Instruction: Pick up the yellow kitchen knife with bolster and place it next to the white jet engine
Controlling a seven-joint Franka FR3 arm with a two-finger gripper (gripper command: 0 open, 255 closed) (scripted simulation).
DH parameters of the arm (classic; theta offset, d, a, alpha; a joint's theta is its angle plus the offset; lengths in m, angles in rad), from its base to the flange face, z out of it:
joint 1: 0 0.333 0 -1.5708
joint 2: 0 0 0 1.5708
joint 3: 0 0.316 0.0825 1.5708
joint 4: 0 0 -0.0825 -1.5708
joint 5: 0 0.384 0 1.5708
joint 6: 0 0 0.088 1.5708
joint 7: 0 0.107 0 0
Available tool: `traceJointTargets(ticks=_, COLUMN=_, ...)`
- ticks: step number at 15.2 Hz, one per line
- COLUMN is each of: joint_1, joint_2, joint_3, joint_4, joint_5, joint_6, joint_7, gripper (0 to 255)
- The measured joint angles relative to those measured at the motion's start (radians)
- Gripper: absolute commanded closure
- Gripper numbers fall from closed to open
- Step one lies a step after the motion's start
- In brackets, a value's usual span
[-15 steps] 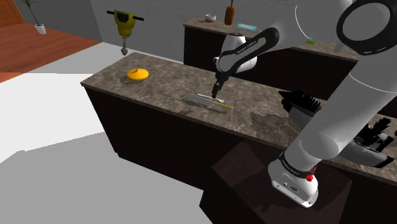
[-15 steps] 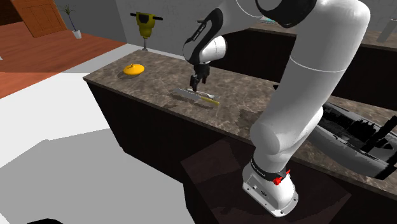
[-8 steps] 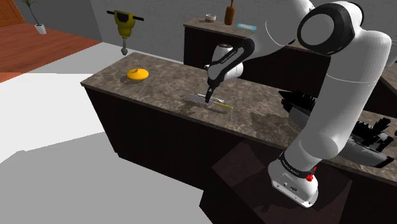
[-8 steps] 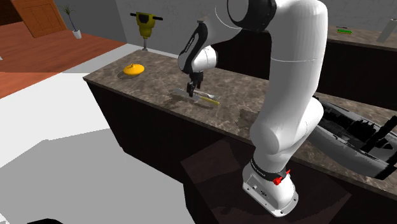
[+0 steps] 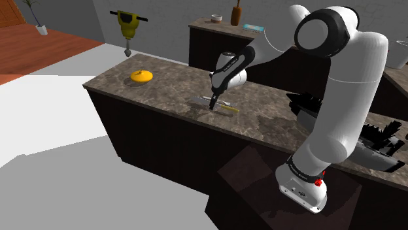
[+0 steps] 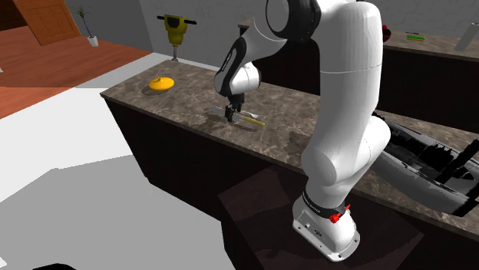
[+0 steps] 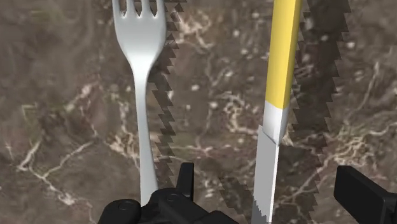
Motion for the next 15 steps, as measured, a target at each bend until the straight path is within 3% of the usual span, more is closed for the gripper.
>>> traceJointTargets(ticks=4, joint_1=-0.001, joint_2=0.004, joint_3=0.001, joint_4=0.002, joint_5=0.001, joint_6=0.002, joint_7=-0.001, gripper=0)
traceJointTargets(ticks=5, joint_1=-0.001, joint_2=0.004, joint_3=0.001, joint_4=0.002, joint_5=0.001, joint_6=0.002, joint_7=-0.001, gripper=255)
traceJointTargets(ticks=15, joint_1=0.0, joint_2=0.004, joint_3=0.001, joint_4=0.002, joint_5=0.001, joint_6=0.003, joint_7=-0.001, gripper=255)
